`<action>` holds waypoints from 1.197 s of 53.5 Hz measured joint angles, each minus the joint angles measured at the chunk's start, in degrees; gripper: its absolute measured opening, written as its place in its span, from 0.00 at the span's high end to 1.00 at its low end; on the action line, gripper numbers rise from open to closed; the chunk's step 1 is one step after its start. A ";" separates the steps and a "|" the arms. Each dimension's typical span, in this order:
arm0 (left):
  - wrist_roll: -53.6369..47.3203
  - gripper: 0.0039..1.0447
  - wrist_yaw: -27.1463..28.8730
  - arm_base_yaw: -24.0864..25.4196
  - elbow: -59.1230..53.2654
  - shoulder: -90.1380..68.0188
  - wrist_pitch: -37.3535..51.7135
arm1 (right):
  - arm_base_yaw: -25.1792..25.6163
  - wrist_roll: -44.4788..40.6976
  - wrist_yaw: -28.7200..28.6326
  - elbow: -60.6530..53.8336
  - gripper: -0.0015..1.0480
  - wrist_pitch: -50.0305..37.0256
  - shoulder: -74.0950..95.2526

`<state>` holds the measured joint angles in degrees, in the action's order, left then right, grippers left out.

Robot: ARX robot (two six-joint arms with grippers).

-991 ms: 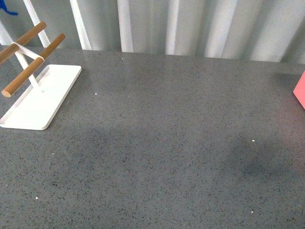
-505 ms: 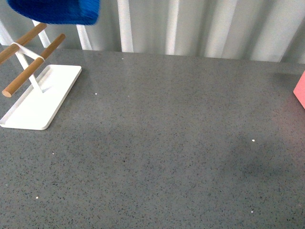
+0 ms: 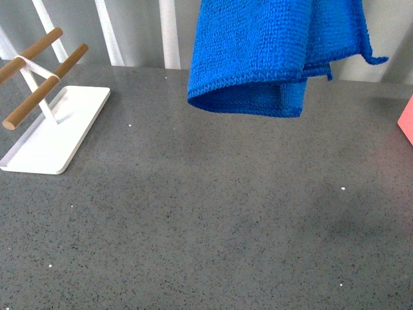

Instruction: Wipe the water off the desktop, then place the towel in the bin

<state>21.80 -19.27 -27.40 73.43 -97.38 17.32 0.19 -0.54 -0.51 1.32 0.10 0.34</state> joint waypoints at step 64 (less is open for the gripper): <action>4.26 0.95 1.49 -3.02 3.19 -1.53 -0.22 | -11.61 2.27 -38.60 33.29 0.07 -30.97 75.08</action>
<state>26.06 -17.78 -30.41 76.62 -98.91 17.10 -11.42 1.74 -39.11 34.61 -30.87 75.42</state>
